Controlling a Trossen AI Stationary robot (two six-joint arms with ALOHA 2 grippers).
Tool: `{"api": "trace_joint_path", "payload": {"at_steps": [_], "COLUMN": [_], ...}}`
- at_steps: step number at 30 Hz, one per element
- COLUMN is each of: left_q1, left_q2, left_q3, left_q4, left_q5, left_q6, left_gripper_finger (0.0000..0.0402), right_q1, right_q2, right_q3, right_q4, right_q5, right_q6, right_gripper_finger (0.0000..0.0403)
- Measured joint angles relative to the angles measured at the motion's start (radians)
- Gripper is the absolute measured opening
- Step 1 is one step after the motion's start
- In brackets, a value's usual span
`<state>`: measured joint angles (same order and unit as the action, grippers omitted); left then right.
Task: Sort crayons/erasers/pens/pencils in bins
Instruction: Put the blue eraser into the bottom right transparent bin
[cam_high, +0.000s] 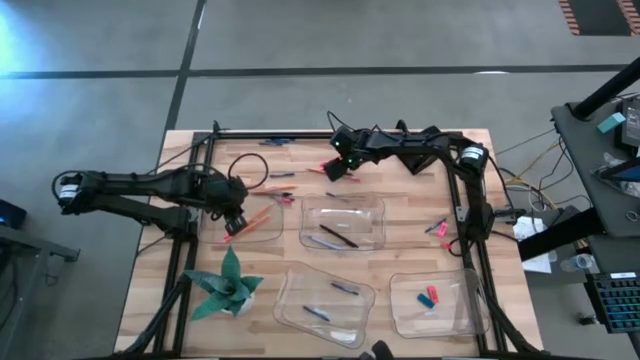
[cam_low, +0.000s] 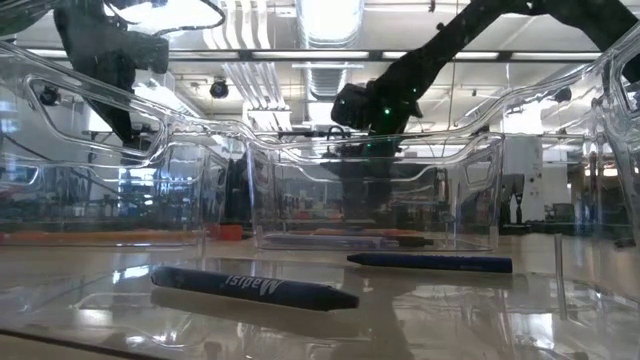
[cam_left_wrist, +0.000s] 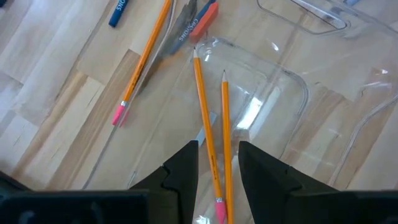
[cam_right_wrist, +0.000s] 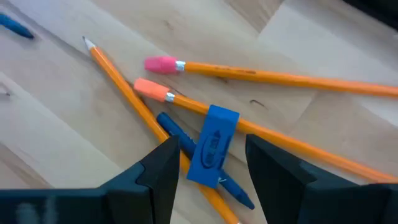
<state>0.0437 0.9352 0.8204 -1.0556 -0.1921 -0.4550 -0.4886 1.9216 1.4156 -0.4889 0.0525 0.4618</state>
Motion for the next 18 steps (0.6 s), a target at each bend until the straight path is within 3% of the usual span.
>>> {"api": "trace_joint_path", "payload": {"at_steps": [13, 18], "left_q1": [0.000, 0.000], "left_q2": [0.003, 0.002], "left_q3": [-0.027, -0.027], "left_q4": [0.001, 0.001], "left_q5": [-0.006, -0.008], "left_q6": [0.020, 0.020], "left_gripper_finger": [0.0101, 0.0101], "right_q1": [0.004, 0.005], "right_q2": [0.069, 0.071], "right_q3": [-0.002, -0.003], "right_q4": [0.000, -0.002], "right_q5": [0.002, 0.026], "right_q6": [-0.007, -0.031], "right_gripper_finger": [0.0175, 0.0146]}}
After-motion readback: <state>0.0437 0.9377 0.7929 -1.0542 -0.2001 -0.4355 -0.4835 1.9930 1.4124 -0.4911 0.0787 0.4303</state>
